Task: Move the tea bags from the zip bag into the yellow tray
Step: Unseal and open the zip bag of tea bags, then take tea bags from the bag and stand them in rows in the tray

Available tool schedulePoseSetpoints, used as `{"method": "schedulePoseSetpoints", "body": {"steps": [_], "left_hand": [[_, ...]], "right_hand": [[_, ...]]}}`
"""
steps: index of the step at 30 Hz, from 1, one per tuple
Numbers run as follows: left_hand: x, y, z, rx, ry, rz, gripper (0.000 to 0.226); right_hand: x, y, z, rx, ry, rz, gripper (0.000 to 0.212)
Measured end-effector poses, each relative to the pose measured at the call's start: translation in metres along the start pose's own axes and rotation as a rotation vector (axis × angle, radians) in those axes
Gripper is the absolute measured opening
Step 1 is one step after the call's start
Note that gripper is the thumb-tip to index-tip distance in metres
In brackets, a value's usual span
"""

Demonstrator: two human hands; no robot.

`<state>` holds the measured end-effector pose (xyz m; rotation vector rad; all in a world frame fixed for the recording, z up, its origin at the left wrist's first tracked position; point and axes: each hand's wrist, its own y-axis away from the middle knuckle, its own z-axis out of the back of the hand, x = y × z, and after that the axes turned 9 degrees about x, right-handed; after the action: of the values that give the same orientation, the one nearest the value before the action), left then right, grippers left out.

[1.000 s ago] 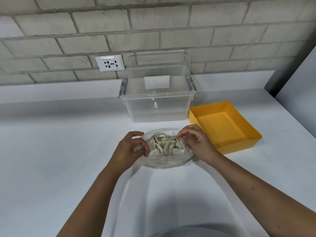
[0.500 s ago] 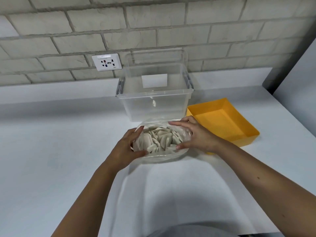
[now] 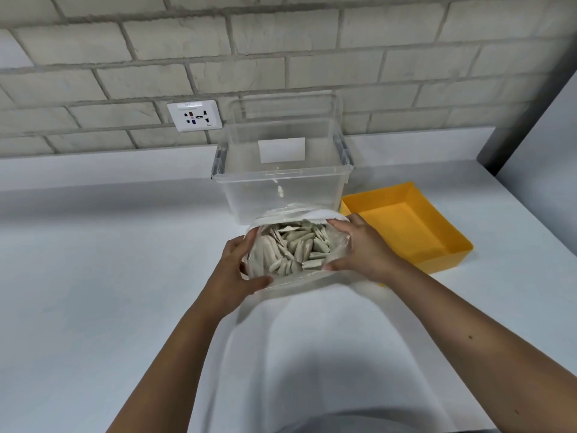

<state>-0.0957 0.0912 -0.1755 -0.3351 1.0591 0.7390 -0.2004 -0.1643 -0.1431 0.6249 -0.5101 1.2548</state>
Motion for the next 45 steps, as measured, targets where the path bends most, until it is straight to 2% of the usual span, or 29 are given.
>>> {"method": "schedulePoseSetpoints", "body": {"steps": [8,12,16,21,24,29,31,34,40,43,45], "left_hand": [[0.001,-0.004,-0.002,0.031,-0.102,0.072,0.098],[-0.003,-0.002,0.005,0.001,-0.125,0.073,0.099],[-0.003,-0.006,0.006,0.049,-0.134,0.129,0.098],[-0.008,-0.004,0.003,-0.004,-0.230,0.093,0.094],[-0.010,-0.001,0.000,-0.137,-0.386,-0.013,0.071],[-0.019,-0.007,-0.001,-0.343,-0.704,-0.251,0.034],[-0.021,-0.010,-0.002,-0.352,-0.787,-0.290,0.028],[-0.021,-0.014,-0.005,-0.297,-0.836,-0.336,0.023],[-0.021,-0.016,-0.006,-0.307,-0.777,-0.339,0.010],[-0.032,-0.014,-0.001,-0.315,-0.509,-0.321,0.022],[-0.047,-0.008,-0.001,-0.283,-0.322,-0.258,0.019]], "right_hand": [[0.001,0.000,0.002,0.061,0.125,-0.055,0.102],[0.006,0.003,0.003,0.044,0.100,-0.037,0.100],[0.002,0.004,-0.002,0.109,0.077,-0.080,0.099],[0.005,0.008,-0.003,0.087,0.019,-0.031,0.084],[0.007,0.012,-0.011,-0.027,0.029,0.008,0.065],[0.014,0.020,-0.027,-0.417,0.045,0.139,0.029],[0.019,0.021,-0.033,-0.477,0.069,0.194,0.022],[0.026,0.021,-0.039,-0.481,0.074,0.261,0.014],[0.025,0.022,-0.045,-0.443,-0.039,0.270,0.011],[0.028,0.024,-0.038,-0.271,-0.247,0.264,0.020],[0.032,0.024,-0.033,-0.171,-0.303,0.249,0.031]]}}
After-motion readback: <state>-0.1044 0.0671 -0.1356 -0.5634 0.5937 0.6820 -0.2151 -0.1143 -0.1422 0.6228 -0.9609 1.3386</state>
